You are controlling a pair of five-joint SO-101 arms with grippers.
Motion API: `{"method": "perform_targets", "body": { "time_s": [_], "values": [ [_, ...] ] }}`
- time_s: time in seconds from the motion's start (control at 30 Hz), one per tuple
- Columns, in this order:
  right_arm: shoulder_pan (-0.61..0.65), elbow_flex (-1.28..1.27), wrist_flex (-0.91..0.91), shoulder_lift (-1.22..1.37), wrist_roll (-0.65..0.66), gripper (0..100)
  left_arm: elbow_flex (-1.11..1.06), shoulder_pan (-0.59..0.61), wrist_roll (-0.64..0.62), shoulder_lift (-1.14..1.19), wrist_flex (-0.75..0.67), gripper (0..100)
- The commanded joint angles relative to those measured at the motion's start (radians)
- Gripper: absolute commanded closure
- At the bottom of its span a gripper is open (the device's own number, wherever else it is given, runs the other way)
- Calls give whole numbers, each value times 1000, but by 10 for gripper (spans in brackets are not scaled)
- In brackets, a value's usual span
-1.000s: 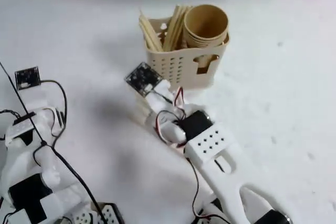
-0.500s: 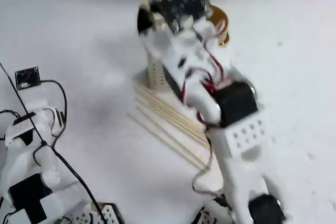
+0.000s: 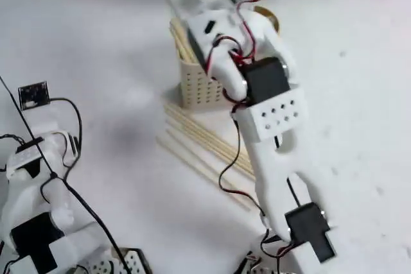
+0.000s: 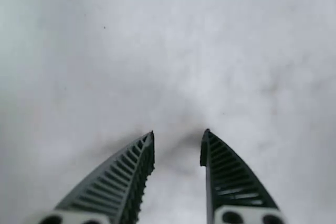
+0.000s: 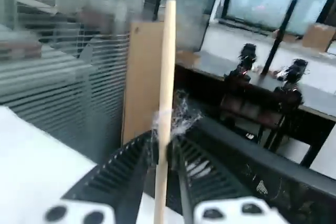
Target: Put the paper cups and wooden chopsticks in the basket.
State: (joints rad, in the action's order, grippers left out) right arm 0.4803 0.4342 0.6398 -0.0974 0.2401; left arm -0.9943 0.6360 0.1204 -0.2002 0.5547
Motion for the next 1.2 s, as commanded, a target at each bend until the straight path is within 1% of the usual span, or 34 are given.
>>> {"method": "perform_targets", "body": {
  "time_s": [0.0,0.1,0.2,0.27,0.47,0.6,0.67,0.77,0.93,0.97,1.0,1.07,1.13,1.17],
  "values": [
    [-12,-8,-30,-24,-9,982,2,12,-11,-7,-11,843],
    [-12,-12,-30,-24,-9,972,2,12,-11,-7,-11,843],
    [-12,-14,-24,-24,-12,881,2,12,-11,-7,-11,843],
    [-13,-14,-21,-24,-44,826,2,12,-11,-7,-11,843],
    [-13,-14,-19,-25,-57,842,2,12,-11,-7,-11,843],
    [-12,-11,51,-25,-57,843,2,12,-11,-7,-11,843],
    [-7,-12,139,-27,-57,843,2,12,-11,-7,-11,843],
    [-2,-12,346,-27,-60,843,2,12,-11,-7,-11,843],
    [25,-21,866,-12,-57,844,2,12,-11,-7,-11,843],
    [42,-51,918,-1,-57,845,2,12,-11,-7,-11,843],
    [68,-109,923,5,-55,856,2,12,-11,-7,-11,843],
    [116,-250,863,15,20,909,2,12,-11,-7,-11,843],
    [183,-453,719,13,100,953,2,12,-11,-7,-11,843],
    [213,-569,633,7,114,951,2,12,-11,-7,-11,843]
  ]
}}
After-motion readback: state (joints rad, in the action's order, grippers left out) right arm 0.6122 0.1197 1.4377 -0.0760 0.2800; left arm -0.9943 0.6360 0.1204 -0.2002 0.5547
